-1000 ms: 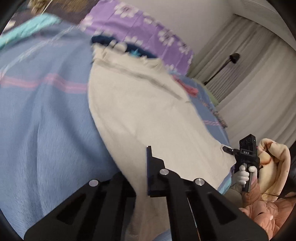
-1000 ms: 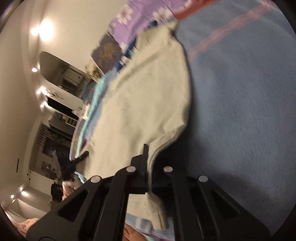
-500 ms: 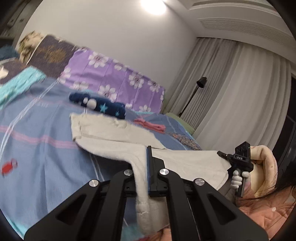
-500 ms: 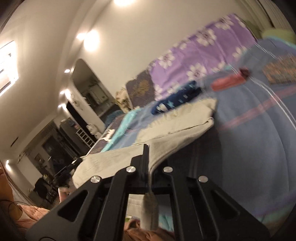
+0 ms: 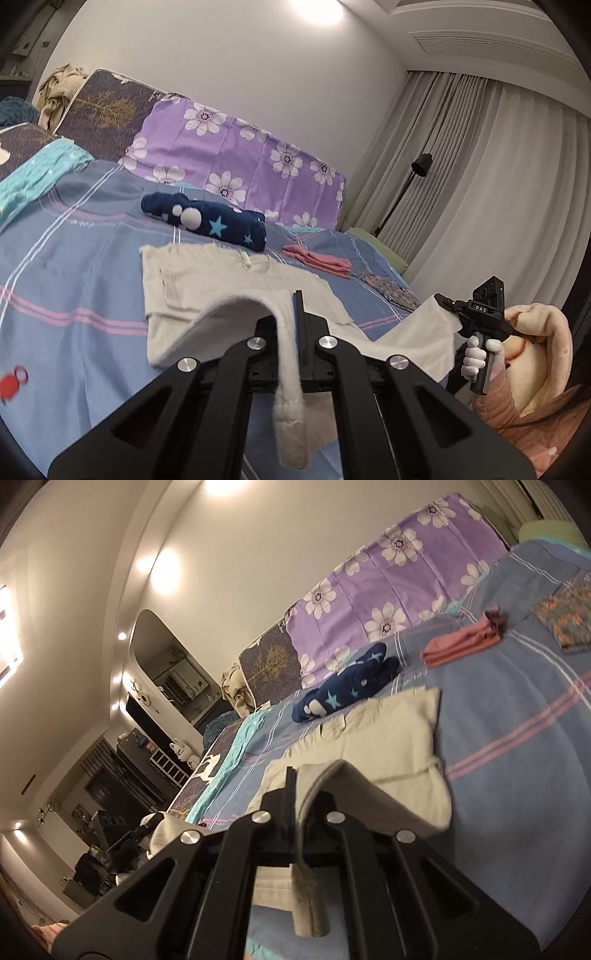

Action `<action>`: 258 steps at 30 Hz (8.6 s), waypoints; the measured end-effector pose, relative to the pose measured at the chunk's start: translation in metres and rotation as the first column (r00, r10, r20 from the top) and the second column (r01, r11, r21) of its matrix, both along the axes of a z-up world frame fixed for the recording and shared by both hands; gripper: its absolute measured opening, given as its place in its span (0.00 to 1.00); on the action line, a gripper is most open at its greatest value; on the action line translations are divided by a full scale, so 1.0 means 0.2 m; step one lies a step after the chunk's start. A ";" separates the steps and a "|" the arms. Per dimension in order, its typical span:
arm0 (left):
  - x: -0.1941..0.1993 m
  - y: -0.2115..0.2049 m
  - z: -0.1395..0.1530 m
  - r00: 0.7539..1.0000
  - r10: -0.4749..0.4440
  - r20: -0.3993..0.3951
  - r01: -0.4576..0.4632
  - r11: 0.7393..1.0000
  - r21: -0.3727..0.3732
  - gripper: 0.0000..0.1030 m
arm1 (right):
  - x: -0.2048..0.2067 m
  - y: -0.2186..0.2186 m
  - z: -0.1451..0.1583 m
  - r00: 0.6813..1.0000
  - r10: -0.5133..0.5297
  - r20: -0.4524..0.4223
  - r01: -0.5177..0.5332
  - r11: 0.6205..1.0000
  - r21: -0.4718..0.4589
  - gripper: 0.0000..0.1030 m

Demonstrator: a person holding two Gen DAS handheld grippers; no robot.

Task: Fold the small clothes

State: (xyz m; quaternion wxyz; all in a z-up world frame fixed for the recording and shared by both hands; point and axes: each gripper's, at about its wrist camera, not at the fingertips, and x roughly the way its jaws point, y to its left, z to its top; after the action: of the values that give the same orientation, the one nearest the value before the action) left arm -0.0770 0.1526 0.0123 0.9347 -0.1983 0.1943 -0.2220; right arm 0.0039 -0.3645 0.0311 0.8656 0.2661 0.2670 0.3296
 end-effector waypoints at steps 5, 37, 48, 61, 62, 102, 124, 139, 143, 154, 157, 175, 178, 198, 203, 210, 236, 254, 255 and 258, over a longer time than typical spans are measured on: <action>0.27 0.04 0.07 1.000 0.024 -0.014 -0.024 1.000 0.008 0.00 | 0.25 0.01 0.04 1.000 -0.024 0.000 0.024 1.000 -0.005 0.02; 1.18 0.08 -0.58 0.902 0.079 -0.424 -0.038 0.994 0.103 0.02 | 1.08 0.16 -0.57 0.957 -0.031 -0.287 -0.048 0.963 -0.266 0.05; 1.60 0.24 -0.34 0.912 0.208 -0.353 -0.237 0.971 -0.040 0.31 | 1.53 0.16 -0.31 0.955 -0.140 -0.262 0.097 0.981 -0.171 0.14; 1.80 0.24 -0.58 0.829 0.220 -0.514 -0.121 0.968 0.220 0.58 | 1.67 0.17 -0.55 0.939 -0.157 -0.307 0.050 0.942 -0.331 0.51; 1.82 0.24 -0.61 0.823 0.213 -0.527 -0.114 0.970 0.214 0.55 | 1.69 0.19 -0.57 0.938 -0.149 -0.313 0.036 0.940 -0.339 0.51; 1.41 -1.82 -0.48 0.884 -0.102 -0.455 0.331 0.825 0.458 0.54 | 1.61 0.01 -0.65 0.893 0.063 -0.445 -0.190 0.951 -0.245 0.31; 1.43 -1.68 -0.59 0.875 -0.062 -0.480 0.253 0.904 0.344 0.11 | 1.62 -0.18 -0.66 0.936 0.070 -0.345 -0.093 0.994 -0.049 0.06; 1.41 -1.78 -0.61 0.884 -0.151 -0.442 0.333 0.868 0.369 0.12 | 1.58 -0.07 -0.60 0.962 0.032 -0.273 -0.068 0.990 -0.121 0.01; 1.39 -1.79 -0.60 0.885 -0.181 -0.429 0.357 0.855 0.375 0.12 | 1.64 -0.14 -0.73 0.940 0.013 -0.342 -0.041 0.996 -0.074 0.01; 1.34 -1.78 -0.62 0.832 -0.332 -0.444 0.460 0.861 0.219 0.25 | 1.53 -0.18 -0.57 0.970 -0.058 -0.235 0.034 0.994 -0.106 0.02; 1.33 -1.78 -0.63 0.829 -0.343 -0.442 0.464 0.863 0.200 0.27 | 1.47 -0.10 -0.47 0.982 0.060 -0.177 -0.074 0.994 -0.075 0.03; 0.88 -0.69 -0.38 0.941 0.058 -0.333 0.024 0.972 0.235 0.36 | 1.49 0.16 -0.73 0.962 0.070 -0.264 -0.162 0.924 -0.347 0.00; 0.76 -0.29 -0.37 0.912 0.246 -0.327 -0.170 0.955 0.243 0.36 | 1.49 0.16 -0.71 0.965 0.061 -0.255 -0.153 0.922 -0.356 0.00; 1.34 0.46 -0.65 0.898 0.111 -0.426 -0.099 0.994 0.050 0.44 | 1.18 1.28 -0.17 0.977 0.196 -0.084 -0.202 0.723 -0.661 0.33; 1.45 0.54 -0.74 0.908 0.070 -0.413 -0.129 0.985 -0.116 0.44 | 1.16 1.71 -0.18 0.942 0.319 -0.103 -0.292 0.629 -0.721 0.35; 1.55 0.62 -0.69 0.967 0.015 -0.255 -0.088 0.956 -0.279 0.00 | 1.18 2.02 -0.22 0.937 0.329 -0.120 -0.309 0.615 -0.726 0.35; 1.49 0.77 -0.74 0.958 0.046 -0.284 -0.130 0.950 -0.284 0.07 | 0.67 2.17 -0.51 0.861 0.494 -0.122 -0.410 0.531 -0.741 0.43; 1.53 0.66 -0.84 0.917 -0.132 -0.376 0.022 0.959 -0.283 0.45 | 0.08 2.36 -0.65 0.726 0.680 0.104 -0.164 0.317 -0.934 0.44; 1.54 0.65 -0.84 0.917 -0.135 -0.375 0.023 0.957 -0.288 0.45 | 0.07 2.38 -0.65 0.720 0.683 0.123 -0.137 0.314 -0.940 0.45; 1.54 0.66 -0.85 0.918 -0.145 -0.370 0.028 0.952 -0.306 0.45 | 0.03 2.44 -0.71 0.702 0.683 0.203 0.013 0.272 -0.962 0.43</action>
State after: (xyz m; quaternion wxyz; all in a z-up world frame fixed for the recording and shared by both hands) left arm 0.2306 0.2848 -0.1573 0.8267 -0.3664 0.3489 -0.2463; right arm 0.0103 0.1238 -0.1105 0.7921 -0.4518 0.1710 0.3731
